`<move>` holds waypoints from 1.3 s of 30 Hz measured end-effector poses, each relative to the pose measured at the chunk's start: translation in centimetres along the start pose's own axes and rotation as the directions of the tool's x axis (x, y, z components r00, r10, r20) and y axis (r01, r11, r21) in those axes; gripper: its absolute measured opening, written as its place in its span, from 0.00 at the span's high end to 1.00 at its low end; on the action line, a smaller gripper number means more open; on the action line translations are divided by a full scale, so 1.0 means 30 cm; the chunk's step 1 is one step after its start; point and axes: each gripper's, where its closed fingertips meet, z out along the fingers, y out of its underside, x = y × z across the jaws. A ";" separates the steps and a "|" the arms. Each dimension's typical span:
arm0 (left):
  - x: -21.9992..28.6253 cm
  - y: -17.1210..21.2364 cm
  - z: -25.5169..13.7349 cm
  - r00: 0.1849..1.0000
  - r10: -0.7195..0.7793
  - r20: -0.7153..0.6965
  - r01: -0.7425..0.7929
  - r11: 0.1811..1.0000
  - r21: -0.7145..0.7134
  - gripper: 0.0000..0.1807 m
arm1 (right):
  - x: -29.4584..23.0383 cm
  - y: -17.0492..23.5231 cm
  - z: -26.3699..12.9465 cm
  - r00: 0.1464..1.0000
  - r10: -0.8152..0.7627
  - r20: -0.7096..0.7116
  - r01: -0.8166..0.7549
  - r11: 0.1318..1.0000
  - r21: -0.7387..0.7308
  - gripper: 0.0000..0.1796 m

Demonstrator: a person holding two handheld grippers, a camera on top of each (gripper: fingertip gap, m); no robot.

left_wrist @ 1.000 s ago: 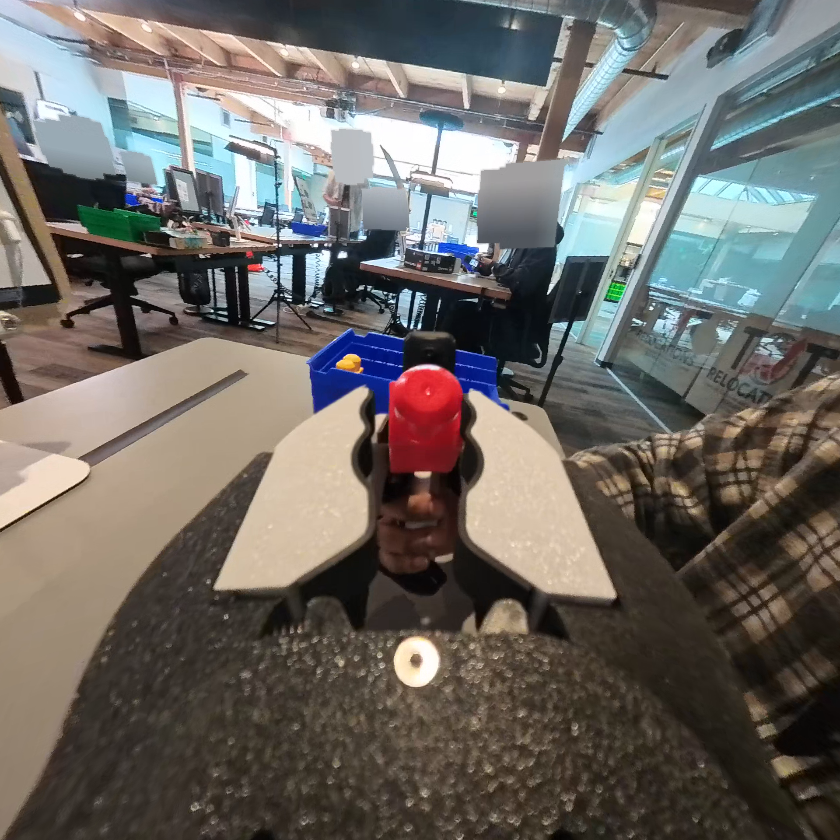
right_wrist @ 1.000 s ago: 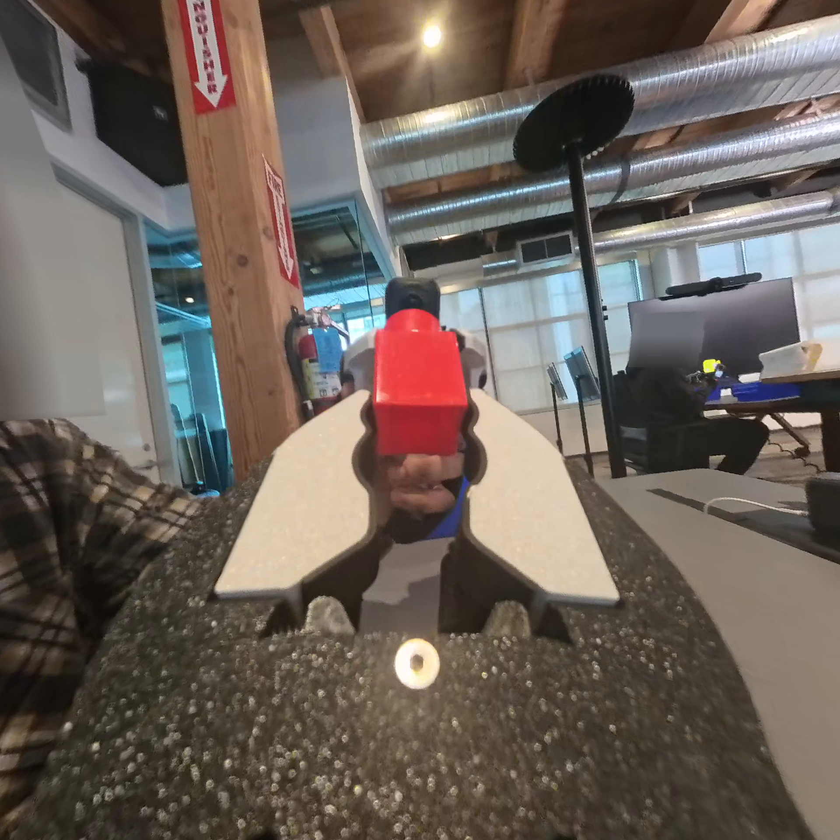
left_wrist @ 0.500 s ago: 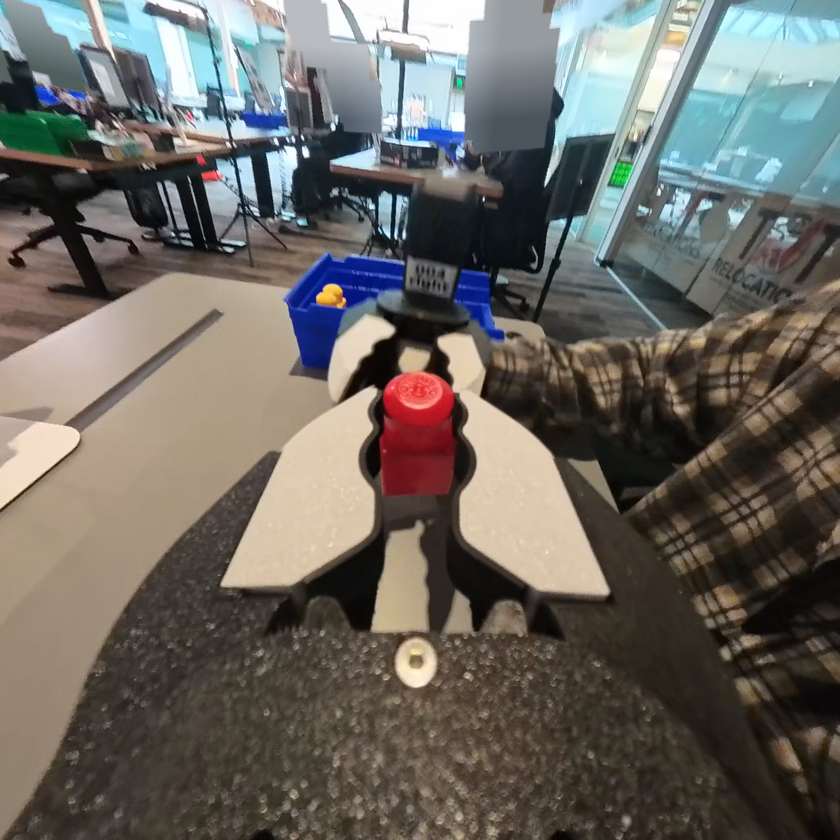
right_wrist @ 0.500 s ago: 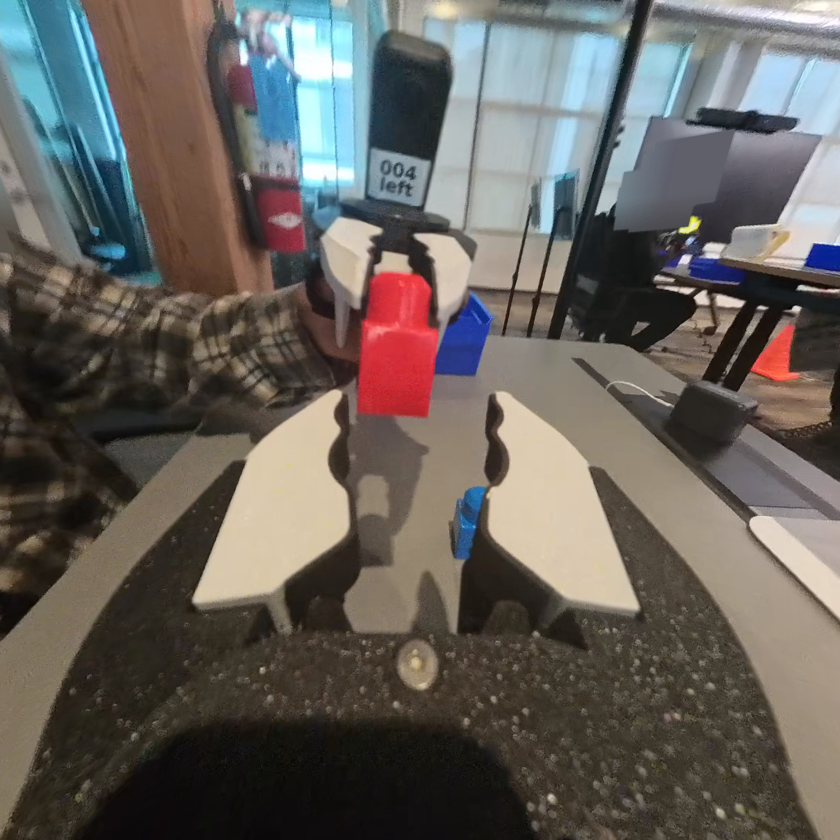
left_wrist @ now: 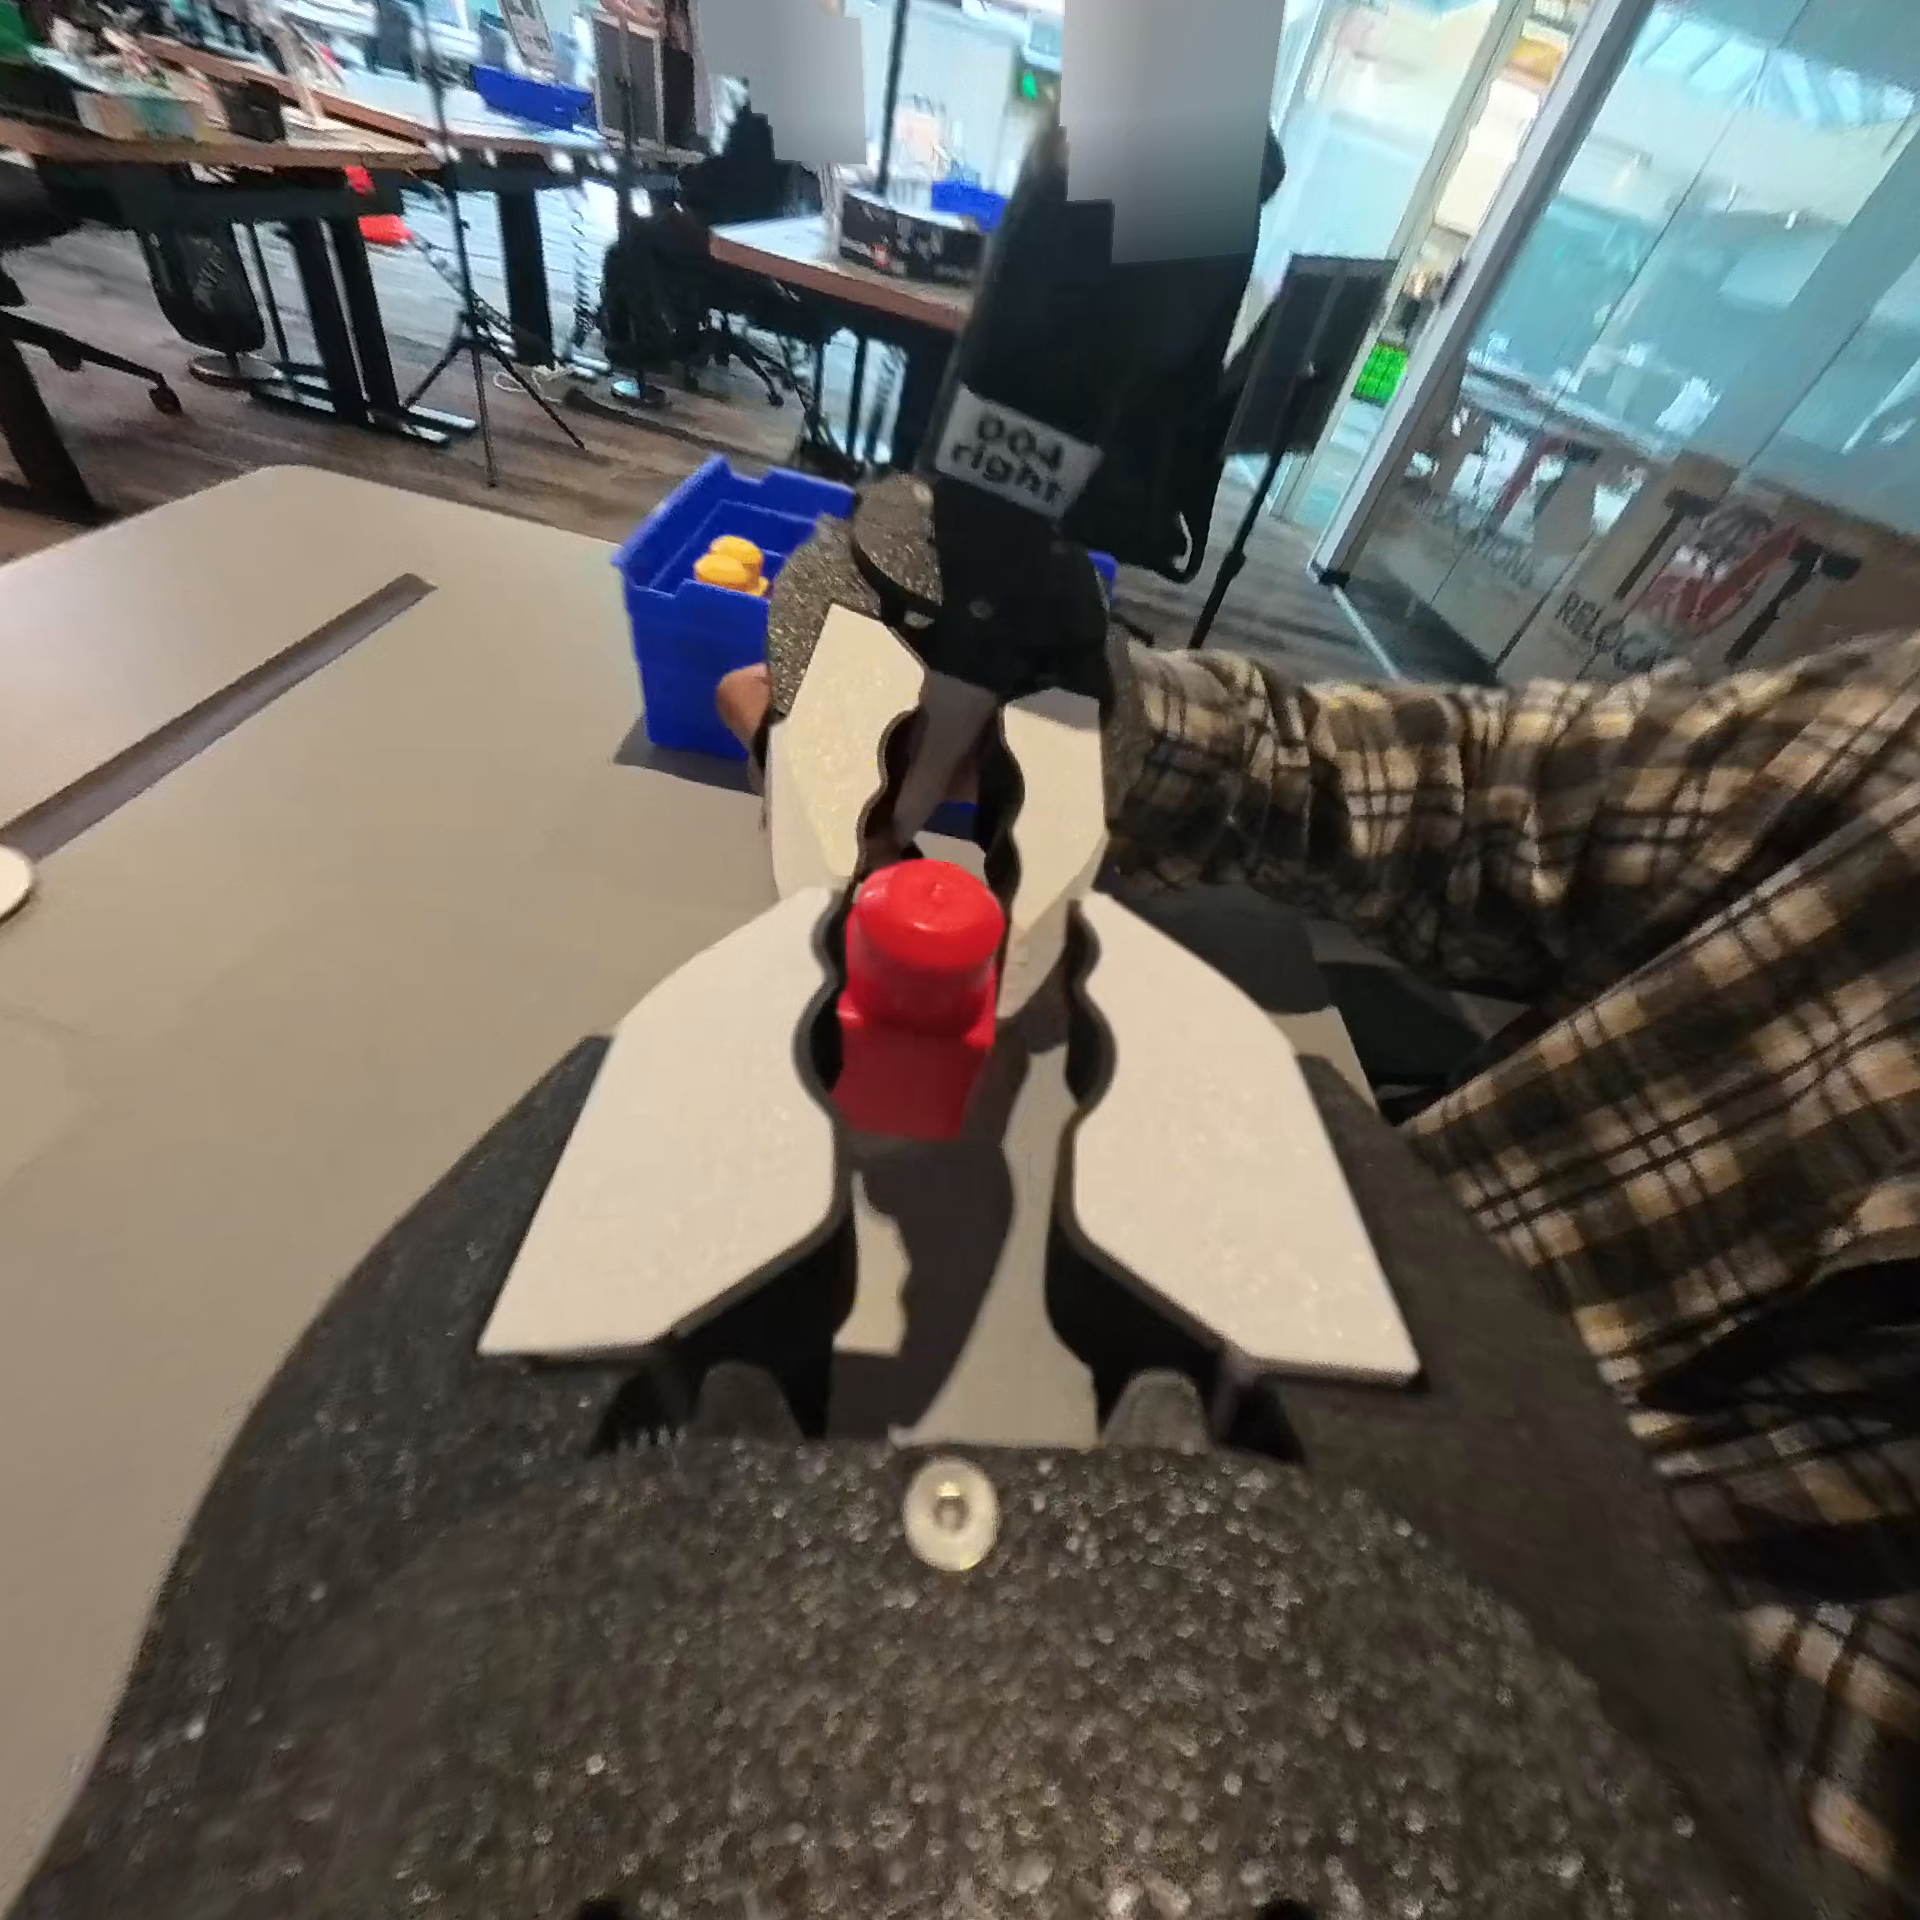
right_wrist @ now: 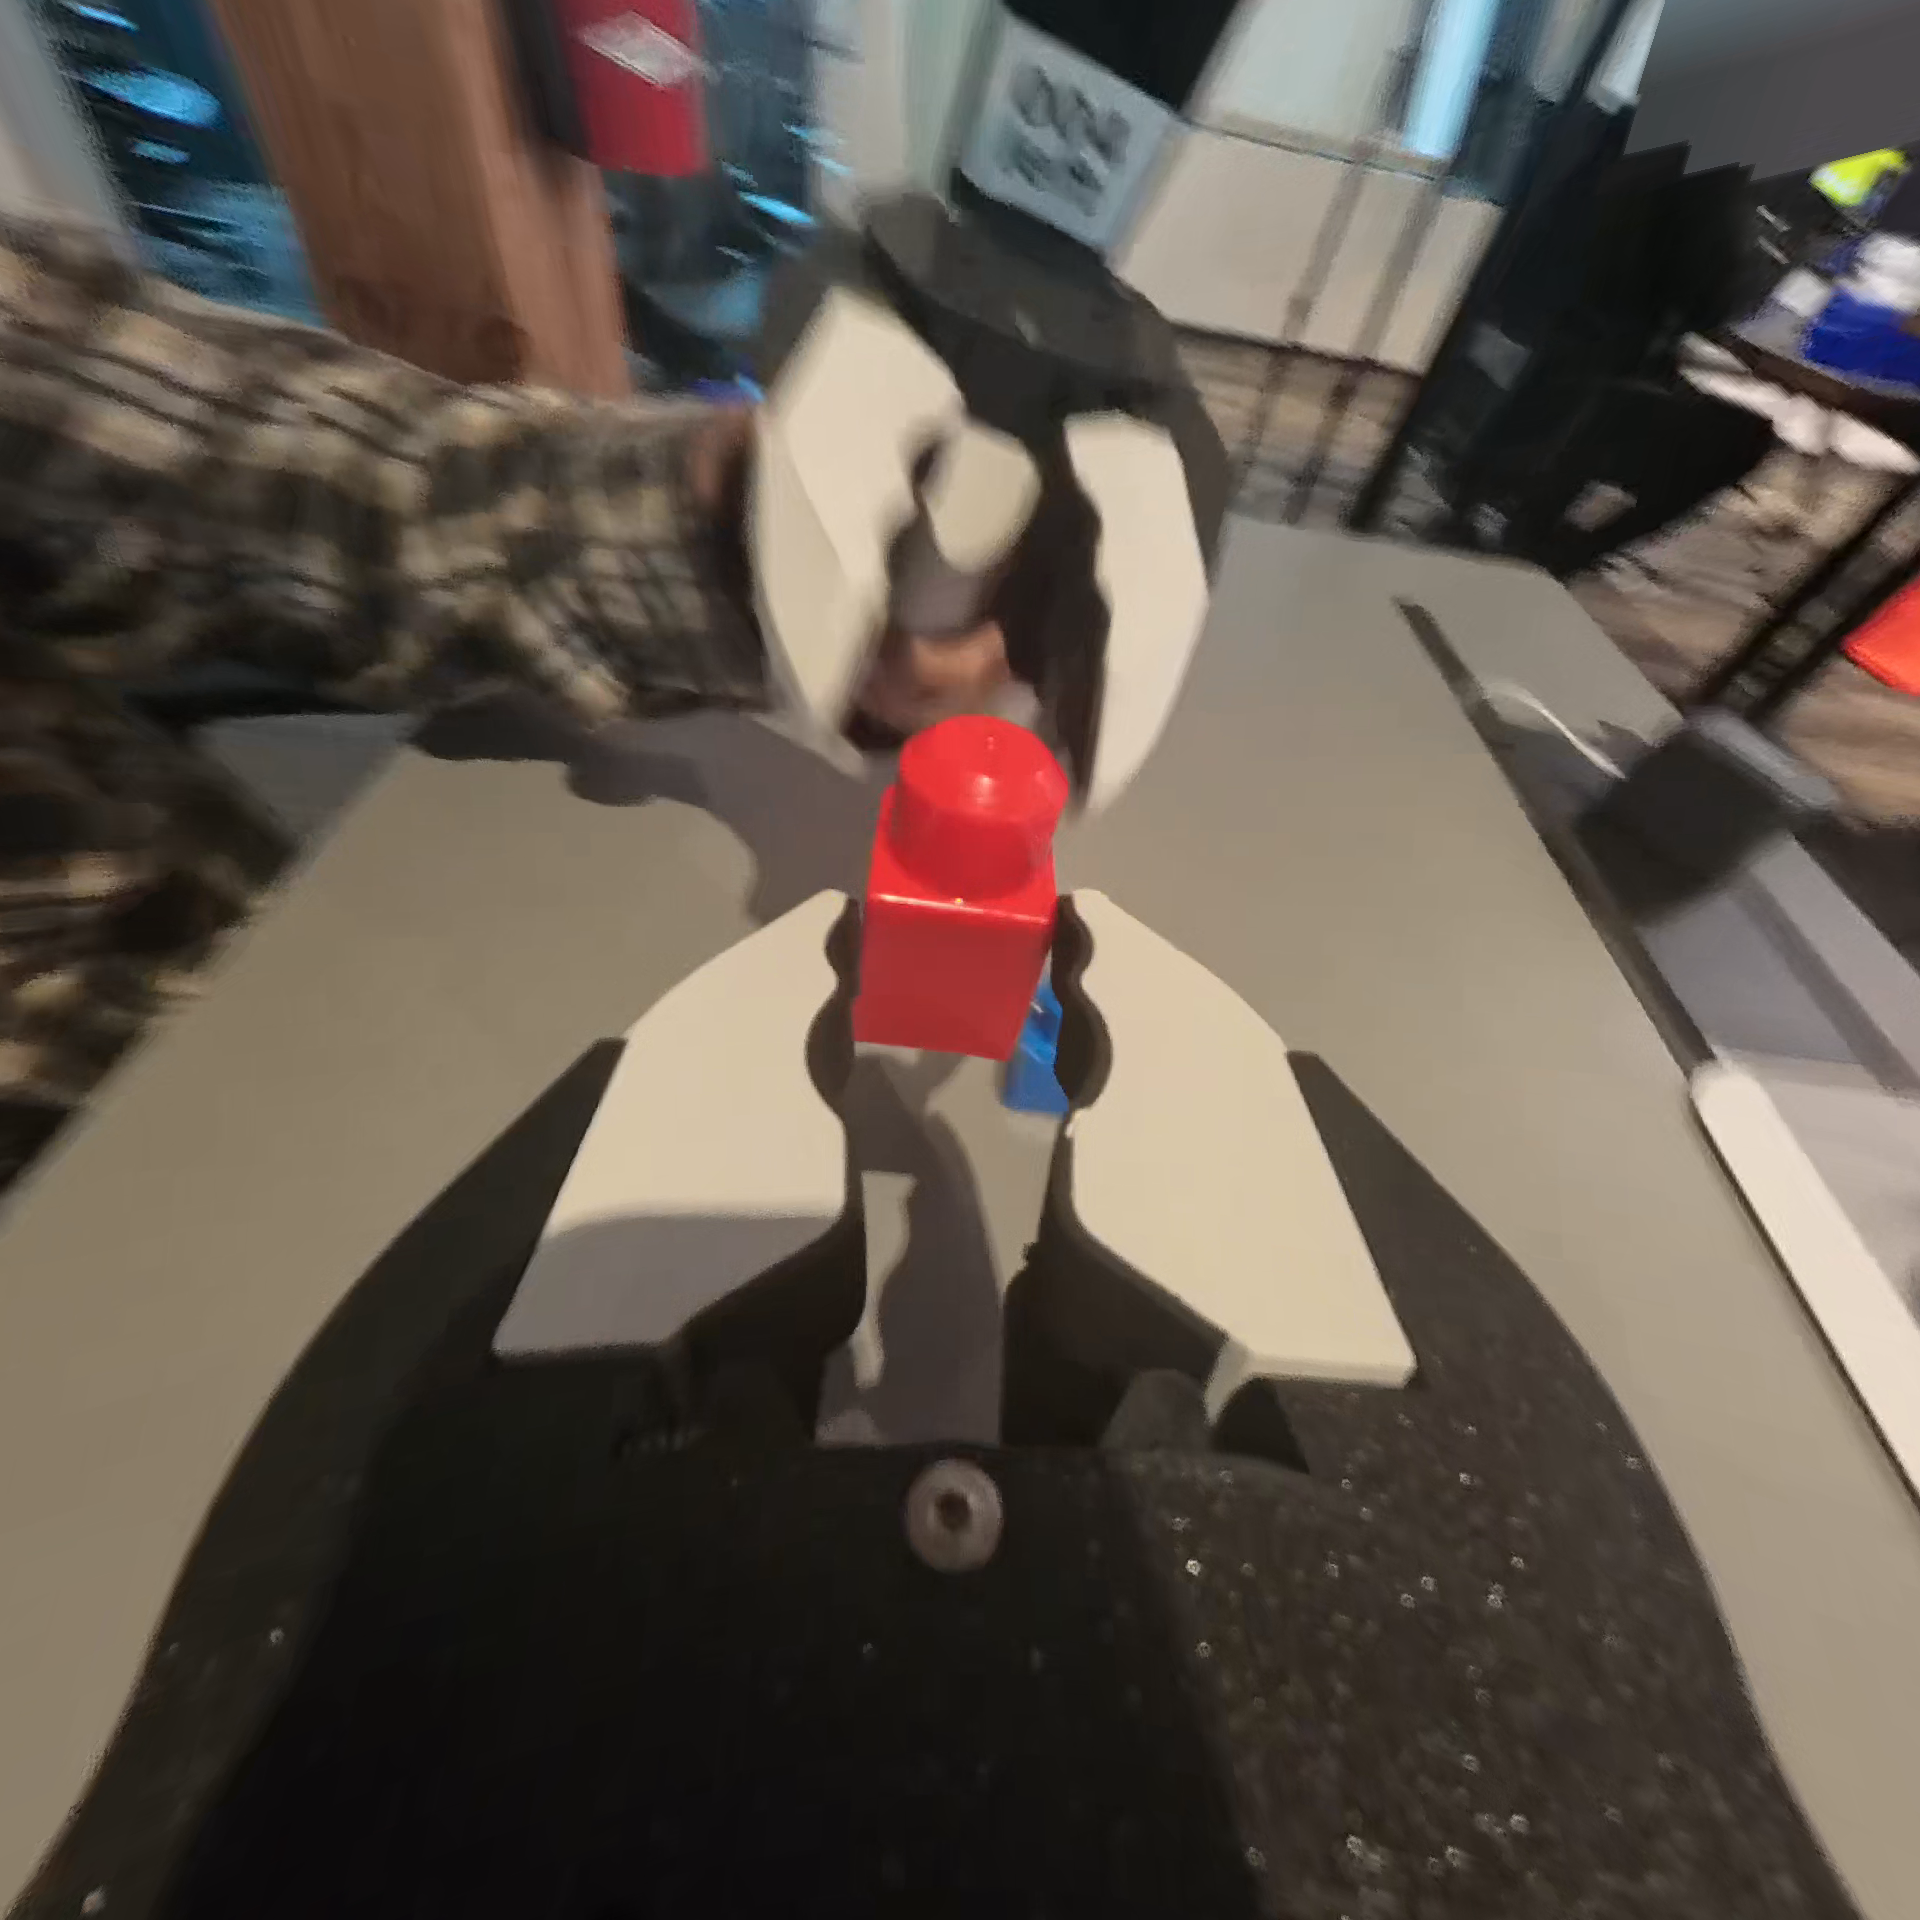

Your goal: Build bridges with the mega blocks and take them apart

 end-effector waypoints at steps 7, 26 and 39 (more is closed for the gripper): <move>-0.189 0.085 -0.204 0.987 -0.091 0.134 0.067 0.983 0.173 0.74 | 0.089 0.212 0.066 0.990 0.133 -0.051 -0.138 0.983 -0.122 0.80; -0.222 0.143 -0.289 0.976 -0.076 0.204 0.032 0.977 0.211 0.79 | 0.092 0.396 0.178 0.995 0.097 -0.003 -0.092 0.929 -0.358 0.81; -0.211 0.167 -0.255 0.980 -0.077 0.183 0.046 0.985 0.168 0.79 | 0.108 0.394 0.191 0.994 0.102 -0.050 -0.113 0.926 -0.361 0.81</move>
